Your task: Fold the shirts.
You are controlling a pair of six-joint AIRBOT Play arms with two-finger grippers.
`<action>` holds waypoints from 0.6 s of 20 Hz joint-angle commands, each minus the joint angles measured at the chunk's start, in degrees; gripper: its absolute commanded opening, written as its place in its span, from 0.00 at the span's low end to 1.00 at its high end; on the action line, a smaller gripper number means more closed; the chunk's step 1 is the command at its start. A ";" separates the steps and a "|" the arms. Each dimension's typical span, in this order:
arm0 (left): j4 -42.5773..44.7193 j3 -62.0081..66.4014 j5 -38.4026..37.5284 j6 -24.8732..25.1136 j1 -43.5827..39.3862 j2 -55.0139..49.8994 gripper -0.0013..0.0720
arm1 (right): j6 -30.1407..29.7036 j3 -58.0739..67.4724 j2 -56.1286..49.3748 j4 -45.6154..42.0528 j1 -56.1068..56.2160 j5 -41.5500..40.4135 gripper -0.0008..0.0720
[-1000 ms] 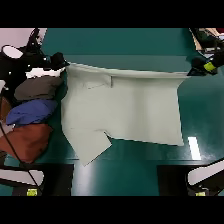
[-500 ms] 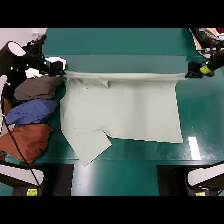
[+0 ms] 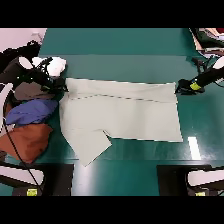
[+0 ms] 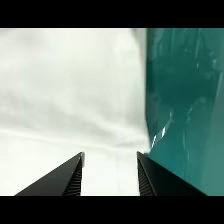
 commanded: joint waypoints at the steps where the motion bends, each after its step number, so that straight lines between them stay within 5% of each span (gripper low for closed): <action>1: 1.62 -1.20 -6.23 0.02 0.09 5.40 0.64 | -0.79 -1.55 4.02 0.61 -1.73 6.75 0.54; 8: 1.79 -35.43 -3.65 -3.34 -0.02 34.86 0.64 | -5.53 -16.65 23.30 8.79 -9.66 7.43 0.54; 12: -1.60 -49.09 -4.39 -4.66 -0.02 42.66 0.64 | -6.99 -23.41 28.37 14.51 -12.41 5.77 0.54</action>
